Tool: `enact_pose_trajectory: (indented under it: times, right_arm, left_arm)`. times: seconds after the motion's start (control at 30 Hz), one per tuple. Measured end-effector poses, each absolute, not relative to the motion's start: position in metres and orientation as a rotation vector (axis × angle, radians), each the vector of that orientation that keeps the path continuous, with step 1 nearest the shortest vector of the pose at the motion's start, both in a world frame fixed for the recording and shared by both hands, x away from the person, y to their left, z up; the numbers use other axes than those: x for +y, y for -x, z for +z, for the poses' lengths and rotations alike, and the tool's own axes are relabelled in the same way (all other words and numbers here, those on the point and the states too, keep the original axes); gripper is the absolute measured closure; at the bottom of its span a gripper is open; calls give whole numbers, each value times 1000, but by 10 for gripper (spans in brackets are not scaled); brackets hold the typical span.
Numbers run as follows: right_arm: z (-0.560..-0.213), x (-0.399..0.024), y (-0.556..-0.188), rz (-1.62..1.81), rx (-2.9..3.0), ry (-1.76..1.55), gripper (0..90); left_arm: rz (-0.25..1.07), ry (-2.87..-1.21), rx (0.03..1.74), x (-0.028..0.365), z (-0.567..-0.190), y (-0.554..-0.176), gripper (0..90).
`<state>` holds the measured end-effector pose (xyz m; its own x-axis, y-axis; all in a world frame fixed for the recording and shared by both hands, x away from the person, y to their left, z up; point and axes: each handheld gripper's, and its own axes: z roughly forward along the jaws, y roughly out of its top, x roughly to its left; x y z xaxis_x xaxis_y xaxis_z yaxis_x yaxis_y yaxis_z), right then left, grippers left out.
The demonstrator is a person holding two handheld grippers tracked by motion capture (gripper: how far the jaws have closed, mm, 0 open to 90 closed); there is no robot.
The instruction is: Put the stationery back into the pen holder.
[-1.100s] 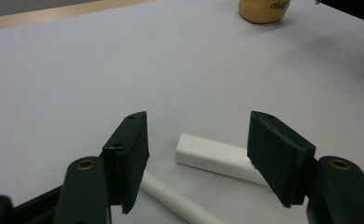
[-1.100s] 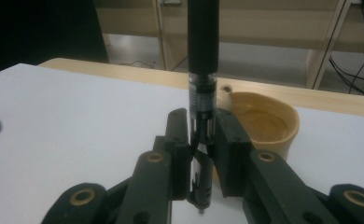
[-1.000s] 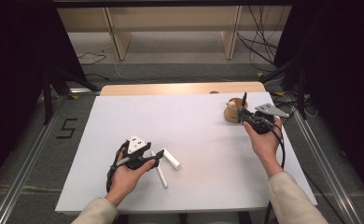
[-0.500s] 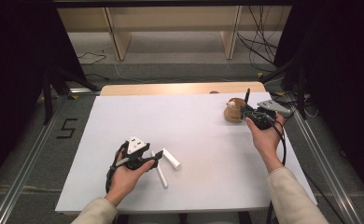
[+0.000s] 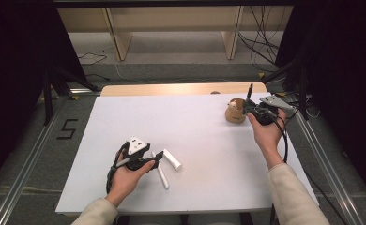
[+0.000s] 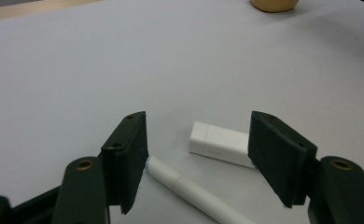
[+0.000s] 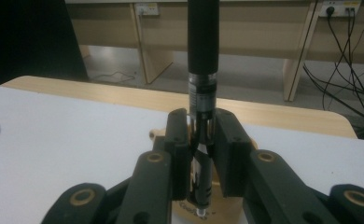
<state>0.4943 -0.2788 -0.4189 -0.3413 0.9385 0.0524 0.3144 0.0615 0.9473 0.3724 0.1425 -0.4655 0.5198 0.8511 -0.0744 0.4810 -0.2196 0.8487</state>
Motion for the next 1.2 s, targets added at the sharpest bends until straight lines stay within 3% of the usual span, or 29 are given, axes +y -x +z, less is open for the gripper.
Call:
enact_pose_trajectory:
  times: [1.2]
  right_arm:
    - [-418, -270, -516, 1286, 1673, -1246, 768]
  left_arm:
    - [525, -1876, 1095, 142, -467, -373, 374]
